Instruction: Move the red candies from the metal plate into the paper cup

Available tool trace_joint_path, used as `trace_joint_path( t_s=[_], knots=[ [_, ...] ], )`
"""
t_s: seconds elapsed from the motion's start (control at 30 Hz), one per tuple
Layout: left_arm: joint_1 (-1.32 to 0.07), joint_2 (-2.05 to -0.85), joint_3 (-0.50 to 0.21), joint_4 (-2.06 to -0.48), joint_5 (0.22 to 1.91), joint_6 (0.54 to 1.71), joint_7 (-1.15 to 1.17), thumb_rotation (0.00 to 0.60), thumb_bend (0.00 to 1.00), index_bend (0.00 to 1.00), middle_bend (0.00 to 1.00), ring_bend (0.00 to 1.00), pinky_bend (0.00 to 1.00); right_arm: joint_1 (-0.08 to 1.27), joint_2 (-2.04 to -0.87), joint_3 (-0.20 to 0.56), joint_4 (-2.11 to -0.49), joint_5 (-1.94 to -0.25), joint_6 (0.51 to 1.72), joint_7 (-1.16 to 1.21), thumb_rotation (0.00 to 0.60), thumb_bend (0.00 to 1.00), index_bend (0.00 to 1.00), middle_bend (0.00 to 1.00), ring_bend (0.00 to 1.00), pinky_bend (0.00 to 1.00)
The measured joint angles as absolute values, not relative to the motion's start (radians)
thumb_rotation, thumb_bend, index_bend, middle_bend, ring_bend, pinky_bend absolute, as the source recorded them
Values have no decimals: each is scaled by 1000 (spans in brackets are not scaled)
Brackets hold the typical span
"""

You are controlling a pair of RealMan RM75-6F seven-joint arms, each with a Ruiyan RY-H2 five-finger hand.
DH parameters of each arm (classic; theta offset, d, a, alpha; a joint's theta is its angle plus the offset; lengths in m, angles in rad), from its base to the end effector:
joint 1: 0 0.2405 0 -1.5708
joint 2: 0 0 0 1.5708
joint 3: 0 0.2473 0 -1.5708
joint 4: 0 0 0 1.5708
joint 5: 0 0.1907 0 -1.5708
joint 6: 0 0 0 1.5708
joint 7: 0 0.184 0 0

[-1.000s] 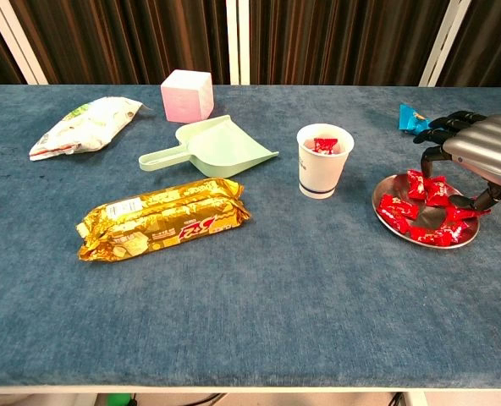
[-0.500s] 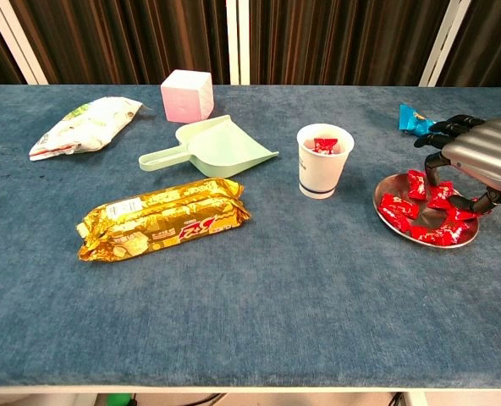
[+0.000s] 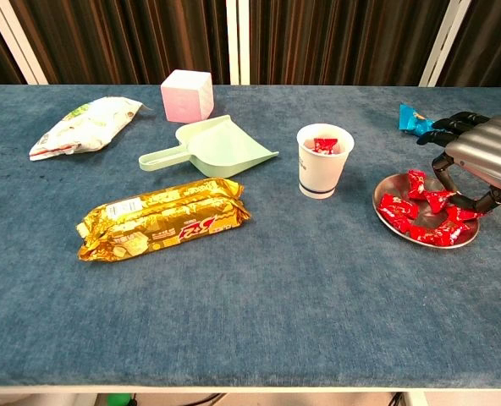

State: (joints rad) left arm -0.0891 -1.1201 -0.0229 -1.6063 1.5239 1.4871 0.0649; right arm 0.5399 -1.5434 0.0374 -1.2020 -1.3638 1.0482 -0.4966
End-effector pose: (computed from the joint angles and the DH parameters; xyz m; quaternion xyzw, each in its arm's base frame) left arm -0.2938 0.2148 0.1669 -0.6196 -0.3670 -0.3669 0.5889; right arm -0.2464 -0.3404 0.0053 0.7970 -0.2113 0.2243 0.5194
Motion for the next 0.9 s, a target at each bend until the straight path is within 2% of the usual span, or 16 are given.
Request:
trace_joint_path(
  t_s=[0.37, 0.57, 0.9],
  knots=[
    [-88, -1119, -23, -1606, 1526, 1490, 63, 600, 96, 67, 51, 14, 139, 529, -1491, 47, -1287, -1422, 1127, -455, 600, 430, 646, 96, 0, 0],
    [-87, -1119, -21, -1608, 1530, 1493, 65, 600, 95, 66, 51, 14, 139, 552, -1455, 95, -1387, -1450, 1162, -460, 600, 430, 650, 105, 0, 0],
    [-88, -1119, -21, -1607, 1532, 1492, 62, 600, 95, 66, 51, 14, 139, 662, -1556, 184, -1397, -1398, 1095, -542, 600, 430, 659, 105, 0, 0]
  ],
)
